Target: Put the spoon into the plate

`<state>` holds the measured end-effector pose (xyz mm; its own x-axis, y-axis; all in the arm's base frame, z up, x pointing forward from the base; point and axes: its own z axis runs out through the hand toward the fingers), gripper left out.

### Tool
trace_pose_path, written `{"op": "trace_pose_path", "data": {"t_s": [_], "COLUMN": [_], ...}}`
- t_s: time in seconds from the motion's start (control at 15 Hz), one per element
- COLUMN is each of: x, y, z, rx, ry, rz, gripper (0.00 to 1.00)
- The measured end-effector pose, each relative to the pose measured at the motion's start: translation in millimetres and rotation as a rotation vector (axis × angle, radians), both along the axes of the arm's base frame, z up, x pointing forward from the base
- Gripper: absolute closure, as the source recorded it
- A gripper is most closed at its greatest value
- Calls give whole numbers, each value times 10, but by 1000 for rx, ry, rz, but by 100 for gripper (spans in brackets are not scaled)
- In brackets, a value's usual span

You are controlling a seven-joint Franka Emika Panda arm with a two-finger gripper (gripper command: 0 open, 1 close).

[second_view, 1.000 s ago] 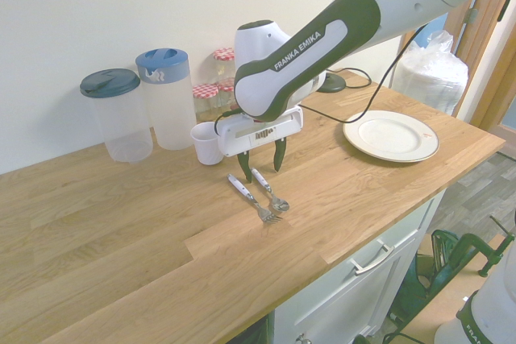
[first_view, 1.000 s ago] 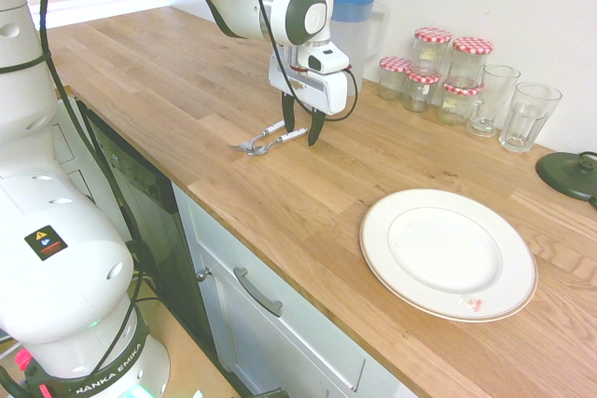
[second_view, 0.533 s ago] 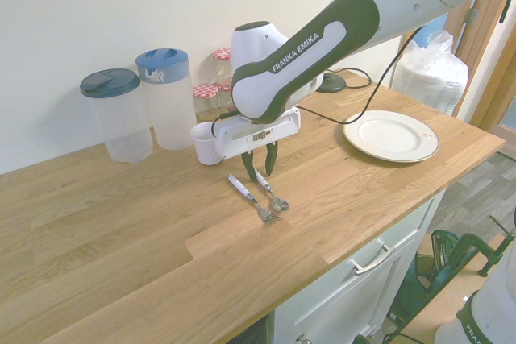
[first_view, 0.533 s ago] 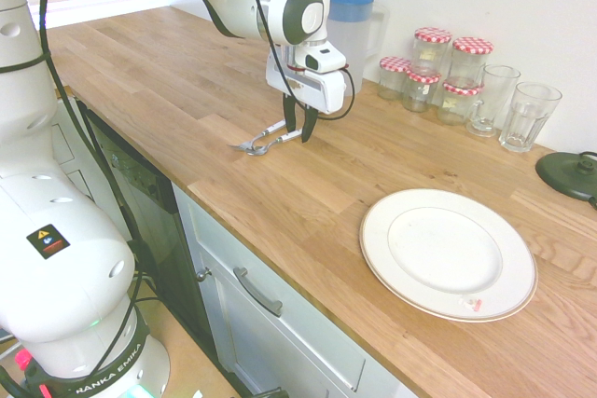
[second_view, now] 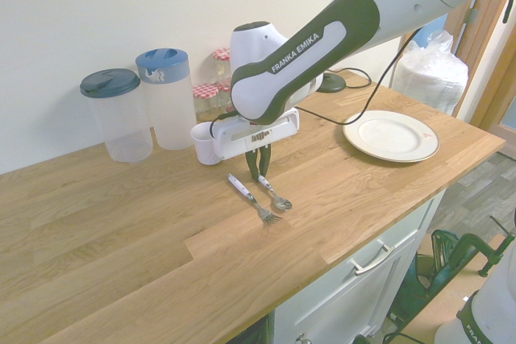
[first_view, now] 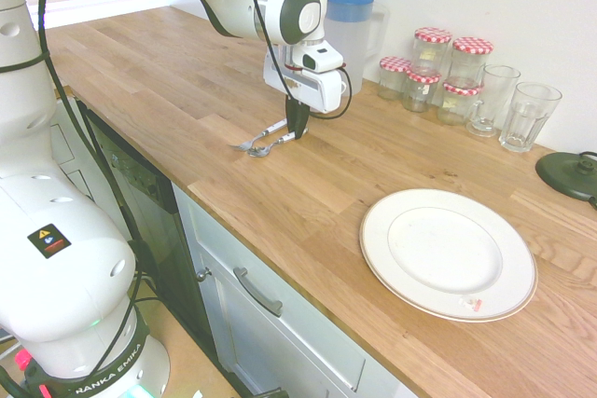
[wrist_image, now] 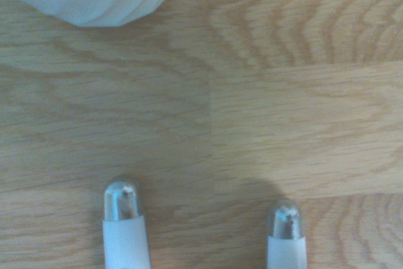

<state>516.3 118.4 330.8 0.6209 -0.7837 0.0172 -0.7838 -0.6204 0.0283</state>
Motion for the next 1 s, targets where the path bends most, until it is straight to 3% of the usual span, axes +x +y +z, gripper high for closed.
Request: {"op": "trace_pose_path", "data": {"t_s": [0.33, 0.67, 1.0], "x": [18, -12, -220], "y": [-87, -541, -1787], "z": [34, 652, 912], "rx": [27, 40, 35], "ry": [0, -66, -61], "rz": [-31, -50, -71], "gripper": [100, 100, 100]}}
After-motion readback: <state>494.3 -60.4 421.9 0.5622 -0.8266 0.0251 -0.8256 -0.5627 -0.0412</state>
